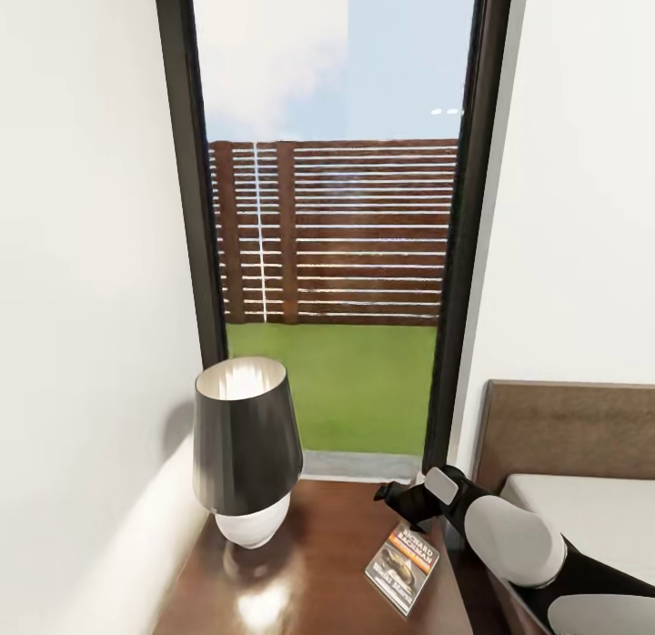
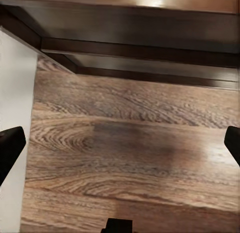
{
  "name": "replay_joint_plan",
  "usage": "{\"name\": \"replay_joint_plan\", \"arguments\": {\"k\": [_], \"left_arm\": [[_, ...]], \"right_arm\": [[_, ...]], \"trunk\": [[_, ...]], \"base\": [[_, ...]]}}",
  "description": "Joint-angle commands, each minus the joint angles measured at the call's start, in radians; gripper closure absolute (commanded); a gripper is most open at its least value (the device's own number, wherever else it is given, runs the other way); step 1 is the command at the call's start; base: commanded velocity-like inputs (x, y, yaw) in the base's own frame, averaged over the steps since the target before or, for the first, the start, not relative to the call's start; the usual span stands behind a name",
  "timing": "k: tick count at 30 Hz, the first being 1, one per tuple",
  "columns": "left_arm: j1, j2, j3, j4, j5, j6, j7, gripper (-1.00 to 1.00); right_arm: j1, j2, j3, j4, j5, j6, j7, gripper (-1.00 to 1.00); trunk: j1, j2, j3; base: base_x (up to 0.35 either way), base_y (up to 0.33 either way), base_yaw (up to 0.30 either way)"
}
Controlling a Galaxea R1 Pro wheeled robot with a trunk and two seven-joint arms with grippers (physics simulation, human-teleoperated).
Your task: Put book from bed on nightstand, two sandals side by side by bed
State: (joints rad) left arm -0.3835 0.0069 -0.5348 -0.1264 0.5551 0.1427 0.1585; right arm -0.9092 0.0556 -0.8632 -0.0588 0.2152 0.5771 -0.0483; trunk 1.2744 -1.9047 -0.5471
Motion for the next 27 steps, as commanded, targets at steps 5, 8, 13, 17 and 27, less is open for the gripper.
{"name": "replay_joint_plan", "arguments": {"k": [5,8,13,17,27], "left_arm": [[0.000,0.001,-0.008,-0.003,0.008,0.006,0.006,-1.00],[0.000,0.001,-0.008,-0.003,0.008,0.006,0.006,-1.00],[0.000,0.001,-0.008,-0.003,0.008,0.006,0.006,-1.00],[0.000,0.001,-0.008,-0.003,0.008,0.006,0.006,-1.00],[0.000,0.001,-0.008,-0.003,0.008,0.005,0.007,-1.00]], "right_arm": [[0.000,0.001,-0.016,-0.003,0.009,0.005,-0.001,-1.00],[0.000,0.001,-0.018,-0.003,0.009,0.005,0.001,-1.00],[0.000,0.001,-0.021,-0.002,0.009,0.004,0.003,-1.00],[0.000,0.001,-0.022,-0.002,0.009,0.004,0.005,-1.00],[0.000,0.000,-0.023,-0.002,0.009,-0.006,0.007,-1.00]], "trunk": [[-0.019,0.035,0.015],[-0.031,0.056,0.024],[-0.050,0.091,0.040],[-0.065,0.119,0.052],[-0.104,0.189,0.084]], "base": [[0.000,0.000,0.000],[0.000,0.000,0.000],[0.000,0.000,0.000],[0.000,0.000,0.000],[0.000,0.000,0.000]]}}
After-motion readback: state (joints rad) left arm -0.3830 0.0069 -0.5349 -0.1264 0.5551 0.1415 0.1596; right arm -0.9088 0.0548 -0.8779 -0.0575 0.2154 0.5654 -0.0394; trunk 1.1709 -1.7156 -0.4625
